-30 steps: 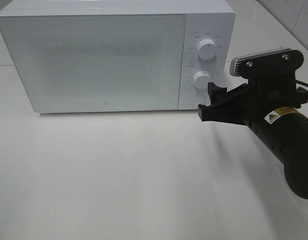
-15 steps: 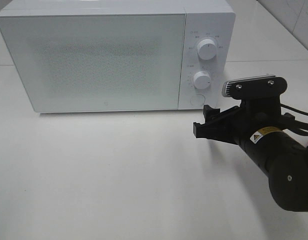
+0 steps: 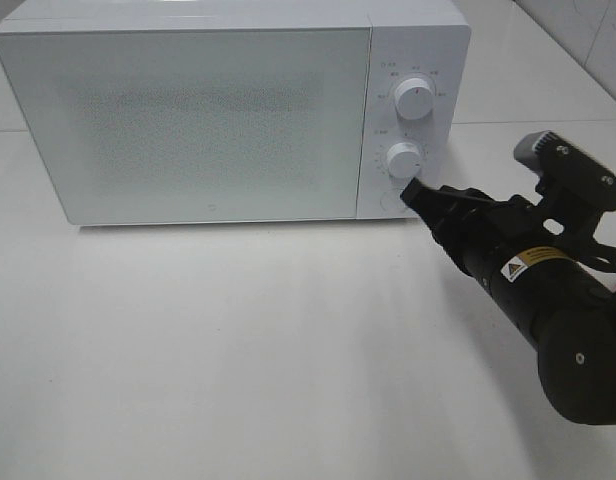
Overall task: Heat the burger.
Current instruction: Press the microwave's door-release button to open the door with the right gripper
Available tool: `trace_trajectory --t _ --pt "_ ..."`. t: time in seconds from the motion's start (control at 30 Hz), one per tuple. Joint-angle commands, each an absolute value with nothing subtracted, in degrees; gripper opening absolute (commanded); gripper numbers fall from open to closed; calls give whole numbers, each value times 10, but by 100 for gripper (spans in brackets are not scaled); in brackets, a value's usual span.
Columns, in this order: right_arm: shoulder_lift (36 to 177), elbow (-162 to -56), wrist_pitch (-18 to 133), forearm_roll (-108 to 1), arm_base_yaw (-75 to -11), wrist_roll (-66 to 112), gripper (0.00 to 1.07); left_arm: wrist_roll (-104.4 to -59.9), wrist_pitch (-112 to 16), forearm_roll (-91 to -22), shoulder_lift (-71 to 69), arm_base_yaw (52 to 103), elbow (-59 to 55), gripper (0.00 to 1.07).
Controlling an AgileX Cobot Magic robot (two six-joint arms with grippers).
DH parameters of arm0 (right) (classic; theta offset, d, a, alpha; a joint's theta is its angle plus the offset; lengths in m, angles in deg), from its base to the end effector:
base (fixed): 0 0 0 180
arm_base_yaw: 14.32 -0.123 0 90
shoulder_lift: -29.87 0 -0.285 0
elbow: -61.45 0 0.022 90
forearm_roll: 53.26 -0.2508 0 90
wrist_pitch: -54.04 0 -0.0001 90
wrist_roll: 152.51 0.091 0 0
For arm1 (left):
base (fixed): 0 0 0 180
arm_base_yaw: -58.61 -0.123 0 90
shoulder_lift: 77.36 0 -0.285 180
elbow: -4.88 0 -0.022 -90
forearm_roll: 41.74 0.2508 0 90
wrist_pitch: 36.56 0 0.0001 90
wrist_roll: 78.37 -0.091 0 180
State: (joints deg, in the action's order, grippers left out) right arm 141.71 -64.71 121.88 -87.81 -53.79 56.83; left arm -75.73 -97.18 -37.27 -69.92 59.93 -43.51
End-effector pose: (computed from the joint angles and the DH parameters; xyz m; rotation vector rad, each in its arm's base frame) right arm 0.2350 0.1316 0.1338 0.4663 1.7212 0.5678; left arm -0.0060 0.0063 0.2785 -0.0273 2.0302 0.0496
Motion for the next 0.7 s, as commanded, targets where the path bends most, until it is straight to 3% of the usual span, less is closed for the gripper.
trace_trajectory --t 0.03,0.07,0.23,0.7 --pt "1417 -647 1222 -871 -540 708 6 -755 -963 -378 -712 598 -436 98" --pt "1417 -647 1219 -871 -540 788 1 -755 -963 -378 -712 598 -436 98" --pt "1417 -647 1187 -871 -540 959 0 -755 -963 -378 -712 598 -436 98" --pt "1417 -664 1103 -843 -540 1092 0 -755 -963 -378 -712 598 -436 98"
